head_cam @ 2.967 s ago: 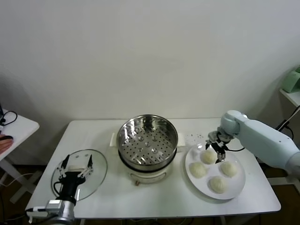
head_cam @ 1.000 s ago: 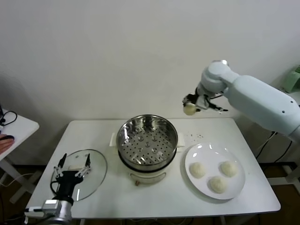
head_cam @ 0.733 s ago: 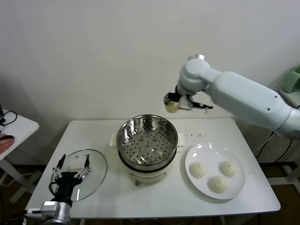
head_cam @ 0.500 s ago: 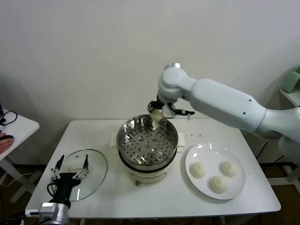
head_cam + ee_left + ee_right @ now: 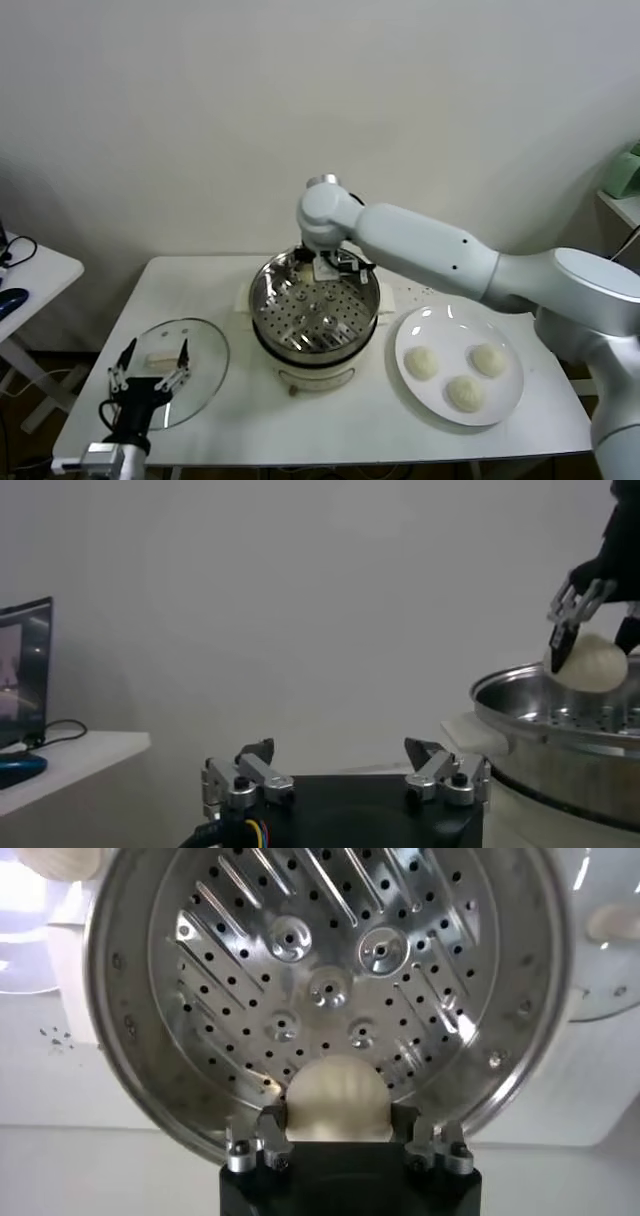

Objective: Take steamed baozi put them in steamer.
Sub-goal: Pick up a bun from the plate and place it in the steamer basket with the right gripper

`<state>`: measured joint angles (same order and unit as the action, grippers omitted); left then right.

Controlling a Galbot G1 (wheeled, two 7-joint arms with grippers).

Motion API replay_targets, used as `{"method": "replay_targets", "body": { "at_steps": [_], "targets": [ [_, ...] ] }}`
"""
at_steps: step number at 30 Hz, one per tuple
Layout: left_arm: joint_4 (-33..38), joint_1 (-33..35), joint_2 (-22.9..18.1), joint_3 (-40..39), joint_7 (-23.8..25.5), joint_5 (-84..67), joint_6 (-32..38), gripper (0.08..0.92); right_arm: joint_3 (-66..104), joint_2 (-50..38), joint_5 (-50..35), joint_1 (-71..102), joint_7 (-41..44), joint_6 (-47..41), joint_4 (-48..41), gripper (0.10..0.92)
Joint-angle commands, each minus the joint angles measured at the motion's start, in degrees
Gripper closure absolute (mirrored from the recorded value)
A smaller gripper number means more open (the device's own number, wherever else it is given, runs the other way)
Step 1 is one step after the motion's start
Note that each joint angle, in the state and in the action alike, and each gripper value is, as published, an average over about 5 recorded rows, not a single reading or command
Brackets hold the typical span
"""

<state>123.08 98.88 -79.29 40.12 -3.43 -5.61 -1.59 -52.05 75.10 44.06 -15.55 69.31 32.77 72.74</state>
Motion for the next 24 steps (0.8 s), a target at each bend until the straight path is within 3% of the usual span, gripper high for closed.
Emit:
{"method": "replay_targets", "body": {
  "at_steps": [1,24],
  "targets": [
    [0.3,0.7,-0.3,0.0,0.0,0.0,0.1,0.177,0.7,1.9,3.1,2.6,0.0,0.7,-3.9,0.357],
    [-0.6,-0.2,-0.4,-0.2,0.1,-0.5,-0.2,0.177,1.9,2.1,6.0,5.1,-0.5,2.7,-5.5,0.330]
  ]
}}
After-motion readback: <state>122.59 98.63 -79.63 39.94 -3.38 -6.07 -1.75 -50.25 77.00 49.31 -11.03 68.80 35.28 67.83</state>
